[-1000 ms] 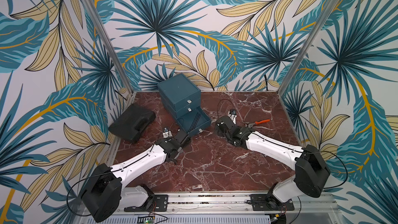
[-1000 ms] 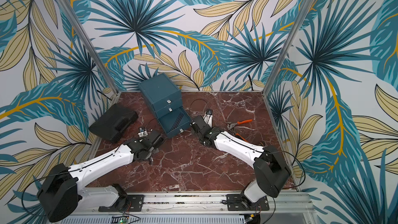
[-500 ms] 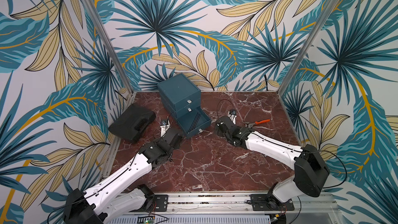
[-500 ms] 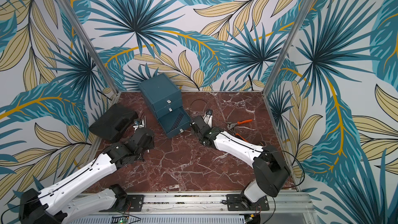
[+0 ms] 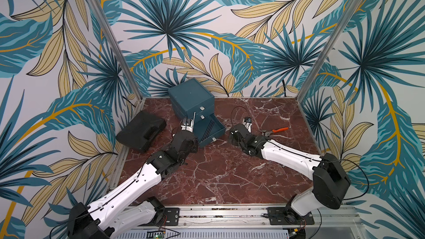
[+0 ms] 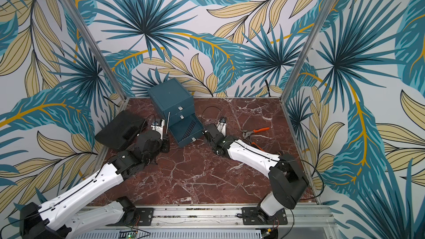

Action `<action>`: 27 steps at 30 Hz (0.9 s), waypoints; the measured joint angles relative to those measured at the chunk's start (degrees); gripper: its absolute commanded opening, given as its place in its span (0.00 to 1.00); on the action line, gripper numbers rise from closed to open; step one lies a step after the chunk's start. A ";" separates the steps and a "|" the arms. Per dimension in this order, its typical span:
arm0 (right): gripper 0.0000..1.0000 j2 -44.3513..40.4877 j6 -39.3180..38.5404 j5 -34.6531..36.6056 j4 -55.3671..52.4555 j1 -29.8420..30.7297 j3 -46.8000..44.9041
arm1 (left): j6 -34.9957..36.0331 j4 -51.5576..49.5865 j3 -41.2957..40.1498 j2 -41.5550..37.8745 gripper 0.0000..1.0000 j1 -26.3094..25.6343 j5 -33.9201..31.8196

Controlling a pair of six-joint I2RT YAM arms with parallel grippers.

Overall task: Please place the pencils in the drawer according to their color
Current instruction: Place the pencil in the drawer.

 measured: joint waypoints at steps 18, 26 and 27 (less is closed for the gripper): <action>0.99 0.00 0.42 -0.15 -0.76 0.00 0.68 | 8.07 1.18 16.83 24.72 0.00 6.91 9.46; 0.99 0.00 0.61 -0.13 -1.53 0.00 0.68 | 8.92 -0.22 20.37 31.56 0.00 8.66 13.18; 1.00 0.00 0.61 -0.13 -1.62 0.00 0.68 | 8.92 -0.42 20.63 32.30 0.00 8.83 13.64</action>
